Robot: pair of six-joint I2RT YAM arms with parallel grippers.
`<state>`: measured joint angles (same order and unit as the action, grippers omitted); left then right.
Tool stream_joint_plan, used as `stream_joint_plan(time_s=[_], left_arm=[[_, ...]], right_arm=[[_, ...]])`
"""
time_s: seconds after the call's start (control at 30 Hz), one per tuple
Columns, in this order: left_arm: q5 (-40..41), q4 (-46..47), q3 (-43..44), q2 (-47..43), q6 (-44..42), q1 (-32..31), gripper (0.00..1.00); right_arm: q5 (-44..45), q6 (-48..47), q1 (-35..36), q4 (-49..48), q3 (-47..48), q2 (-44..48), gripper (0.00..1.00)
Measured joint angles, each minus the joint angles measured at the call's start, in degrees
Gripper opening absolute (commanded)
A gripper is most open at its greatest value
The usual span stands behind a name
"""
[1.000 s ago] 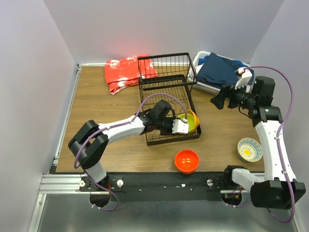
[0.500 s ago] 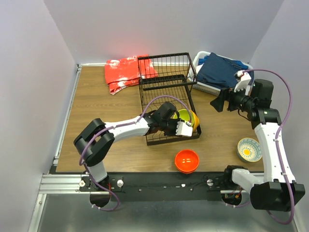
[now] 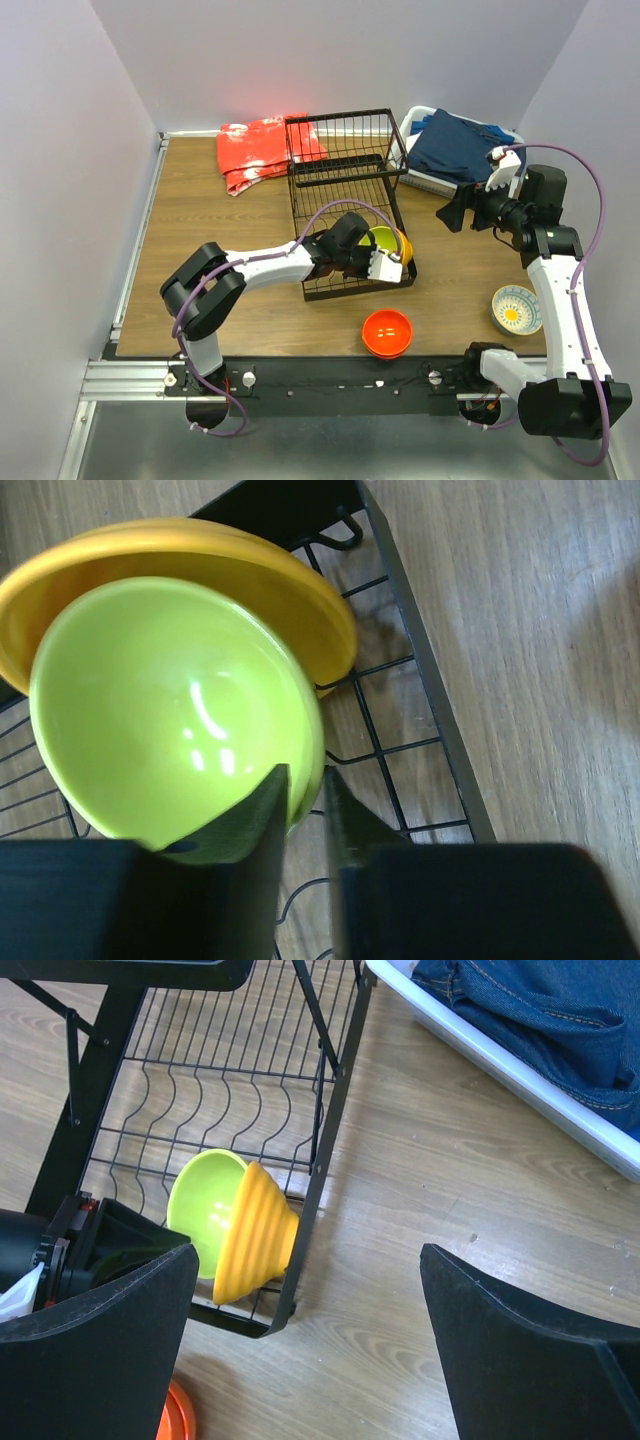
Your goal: Load the bowls into the dish rack
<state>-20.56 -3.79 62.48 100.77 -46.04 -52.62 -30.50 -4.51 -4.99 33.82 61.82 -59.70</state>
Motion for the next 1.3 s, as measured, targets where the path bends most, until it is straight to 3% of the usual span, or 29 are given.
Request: stream_joint_plan(time_s=[0.23, 0.7, 0.97, 1.17, 1.3], left_arm=[[0.8, 0.0, -0.1, -0.2, 0.0, -0.3, 0.06], [2.5, -2.6, -3.6, -11.4, 2.3, 0.9, 0.01], [-7.1, -2.2, -4.5, -15.4, 19.4, 4.7, 0.00], [-12.5, 11.9, -11.6, -16.8, 38.7, 5.3, 0.00], [-11.8, 22.9, -15.9, -16.8, 52.1, 5.5, 0.00]], right_arm=[[0.4, 0.0, 0.0, 0.0, 0.0, 0.0, 1.00], [1.1, 0.0, -0.5, -0.2, 0.0, 0.3, 1.00], [1.2, 0.0, -0.7, -0.3, 0.0, 0.9, 1.00], [1.2, 0.0, -0.8, -0.2, 0.2, 0.0, 1.00], [1.2, 0.0, -0.8, -0.2, 0.2, -0.9, 1.00]])
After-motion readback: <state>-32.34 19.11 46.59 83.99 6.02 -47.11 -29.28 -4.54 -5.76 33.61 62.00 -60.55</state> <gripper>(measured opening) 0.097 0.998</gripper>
